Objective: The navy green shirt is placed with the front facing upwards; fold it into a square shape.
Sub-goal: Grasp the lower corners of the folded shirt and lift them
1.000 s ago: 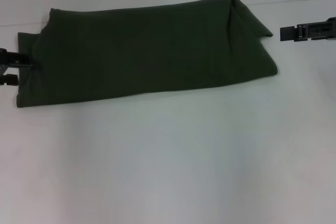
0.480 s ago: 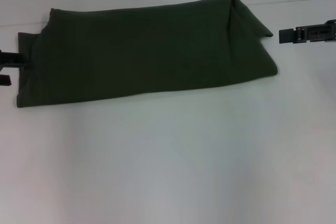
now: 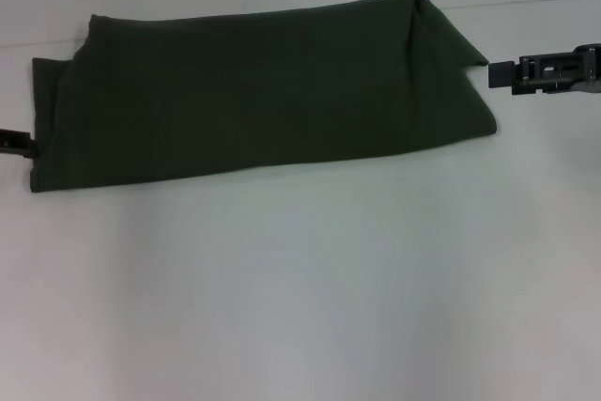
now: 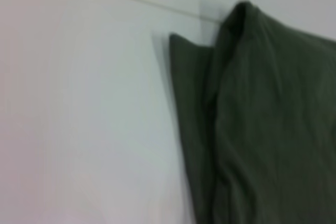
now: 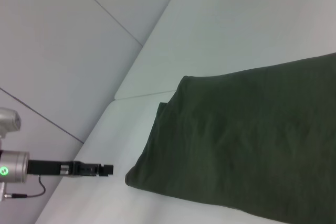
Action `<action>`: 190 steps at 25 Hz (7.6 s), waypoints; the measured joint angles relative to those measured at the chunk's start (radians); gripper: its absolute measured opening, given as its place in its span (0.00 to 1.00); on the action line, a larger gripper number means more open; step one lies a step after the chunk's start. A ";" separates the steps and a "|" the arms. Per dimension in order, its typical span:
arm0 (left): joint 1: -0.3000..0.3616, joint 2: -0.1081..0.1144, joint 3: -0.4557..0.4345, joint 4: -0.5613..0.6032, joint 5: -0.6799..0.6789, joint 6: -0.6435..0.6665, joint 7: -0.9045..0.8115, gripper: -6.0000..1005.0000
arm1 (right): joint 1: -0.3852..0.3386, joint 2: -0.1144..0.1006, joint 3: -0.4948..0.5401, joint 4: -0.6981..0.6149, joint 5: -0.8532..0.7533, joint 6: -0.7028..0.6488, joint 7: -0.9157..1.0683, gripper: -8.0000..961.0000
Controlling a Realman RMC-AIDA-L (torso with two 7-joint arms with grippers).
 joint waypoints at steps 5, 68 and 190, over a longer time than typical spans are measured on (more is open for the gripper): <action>-0.020 -0.003 0.004 -0.039 -0.003 0.011 0.024 0.82 | 0.000 -0.004 0.005 0.010 0.004 0.002 0.011 0.96; -0.085 -0.023 0.006 -0.199 0.040 -0.151 -0.052 0.82 | 0.005 -0.012 0.042 0.038 0.007 0.015 0.016 0.96; -0.137 -0.026 0.025 -0.200 0.071 -0.139 -0.055 0.00 | 0.184 0.045 -0.167 0.278 -0.461 0.645 0.130 0.94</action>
